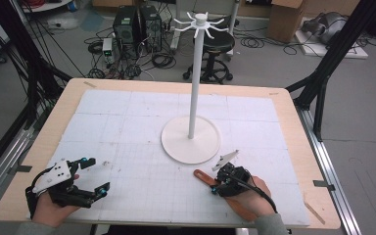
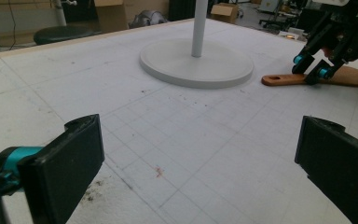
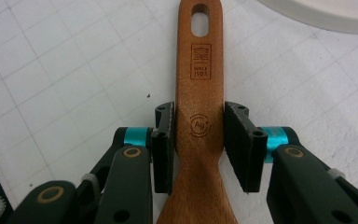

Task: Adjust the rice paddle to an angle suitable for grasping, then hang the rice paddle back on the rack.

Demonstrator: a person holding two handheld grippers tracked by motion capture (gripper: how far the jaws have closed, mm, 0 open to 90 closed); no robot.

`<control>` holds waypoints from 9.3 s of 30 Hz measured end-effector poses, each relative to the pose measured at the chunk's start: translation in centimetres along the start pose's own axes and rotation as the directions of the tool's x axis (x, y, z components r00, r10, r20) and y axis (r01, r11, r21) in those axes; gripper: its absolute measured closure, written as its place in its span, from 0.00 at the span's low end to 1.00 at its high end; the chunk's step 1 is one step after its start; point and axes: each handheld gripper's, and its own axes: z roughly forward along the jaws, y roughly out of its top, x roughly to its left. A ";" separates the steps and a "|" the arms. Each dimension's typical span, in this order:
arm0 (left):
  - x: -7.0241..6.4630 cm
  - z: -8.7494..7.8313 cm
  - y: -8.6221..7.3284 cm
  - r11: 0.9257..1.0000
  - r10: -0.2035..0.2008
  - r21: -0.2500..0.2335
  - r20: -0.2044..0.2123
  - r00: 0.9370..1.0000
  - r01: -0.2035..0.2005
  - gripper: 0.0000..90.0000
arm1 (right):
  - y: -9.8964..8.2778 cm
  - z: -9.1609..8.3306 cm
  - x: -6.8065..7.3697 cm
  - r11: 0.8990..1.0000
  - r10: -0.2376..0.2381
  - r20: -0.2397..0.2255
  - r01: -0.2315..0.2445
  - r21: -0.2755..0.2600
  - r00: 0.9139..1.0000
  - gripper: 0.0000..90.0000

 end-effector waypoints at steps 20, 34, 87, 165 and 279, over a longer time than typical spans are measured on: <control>0.1 0.5 0.1 1.000 0.007 0.005 0.009 1.000 -0.007 0.02 | -1.9 -3.9 -1.2 0.975 -0.008 0.010 0.010 -0.220 1.000 0.71; 0.1 0.5 0.1 1.000 0.008 0.005 0.010 1.000 -0.008 0.02 | -1.9 -6.8 -0.9 0.922 -0.010 0.037 0.023 -0.387 0.999 0.71; -0.1 0.2 0.0 1.000 -0.006 -0.005 0.006 1.000 0.006 0.02 | -5.1 -12.1 -3.0 0.729 0.012 0.033 0.014 -0.684 0.999 0.71; -0.2 -2.0 -0.6 0.999 -0.037 -0.035 -0.024 0.999 0.036 0.02 | 7.6 -19.8 -9.1 0.689 -0.153 -0.060 0.062 -0.722 0.986 0.71; 1.1 -4.0 -1.2 0.990 -0.111 -0.088 -0.048 0.993 0.107 0.02 | 16.8 -20.4 -12.0 0.671 -0.134 -0.037 0.064 -0.739 0.990 0.71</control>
